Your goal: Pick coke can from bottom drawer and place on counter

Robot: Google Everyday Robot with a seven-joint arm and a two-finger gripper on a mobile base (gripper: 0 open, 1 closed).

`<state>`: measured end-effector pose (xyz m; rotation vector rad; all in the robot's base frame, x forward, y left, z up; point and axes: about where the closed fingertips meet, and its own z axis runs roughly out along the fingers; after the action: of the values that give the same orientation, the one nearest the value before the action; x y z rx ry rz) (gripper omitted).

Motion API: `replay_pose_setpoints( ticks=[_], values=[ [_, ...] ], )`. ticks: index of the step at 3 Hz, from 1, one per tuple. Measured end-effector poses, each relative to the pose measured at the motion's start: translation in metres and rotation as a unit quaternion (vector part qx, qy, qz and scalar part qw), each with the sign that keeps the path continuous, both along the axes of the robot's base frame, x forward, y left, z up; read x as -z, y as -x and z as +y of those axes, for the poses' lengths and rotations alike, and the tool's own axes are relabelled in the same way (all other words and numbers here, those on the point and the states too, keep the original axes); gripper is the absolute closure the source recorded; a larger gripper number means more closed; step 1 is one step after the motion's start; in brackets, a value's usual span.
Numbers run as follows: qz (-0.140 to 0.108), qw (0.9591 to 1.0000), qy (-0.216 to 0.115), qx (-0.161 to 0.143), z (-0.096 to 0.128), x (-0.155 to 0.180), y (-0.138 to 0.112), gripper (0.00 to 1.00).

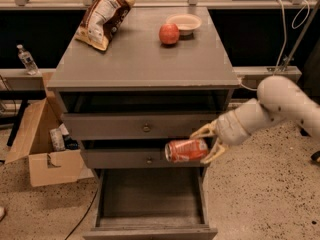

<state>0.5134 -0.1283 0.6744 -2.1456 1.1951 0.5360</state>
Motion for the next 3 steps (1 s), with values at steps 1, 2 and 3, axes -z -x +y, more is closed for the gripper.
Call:
replay_pose_setpoints(
  ticks=[1,2,3],
  values=[
    [-0.02,0.9998,-0.001,0.001,-0.002,-0.07,-0.033,1.0],
    [-0.039,0.9991,0.017,0.005,0.0,-0.116,-0.051,1.0],
    [-0.039,0.9991,0.017,0.005,0.0,-0.116,-0.051,1.0]
  ],
)
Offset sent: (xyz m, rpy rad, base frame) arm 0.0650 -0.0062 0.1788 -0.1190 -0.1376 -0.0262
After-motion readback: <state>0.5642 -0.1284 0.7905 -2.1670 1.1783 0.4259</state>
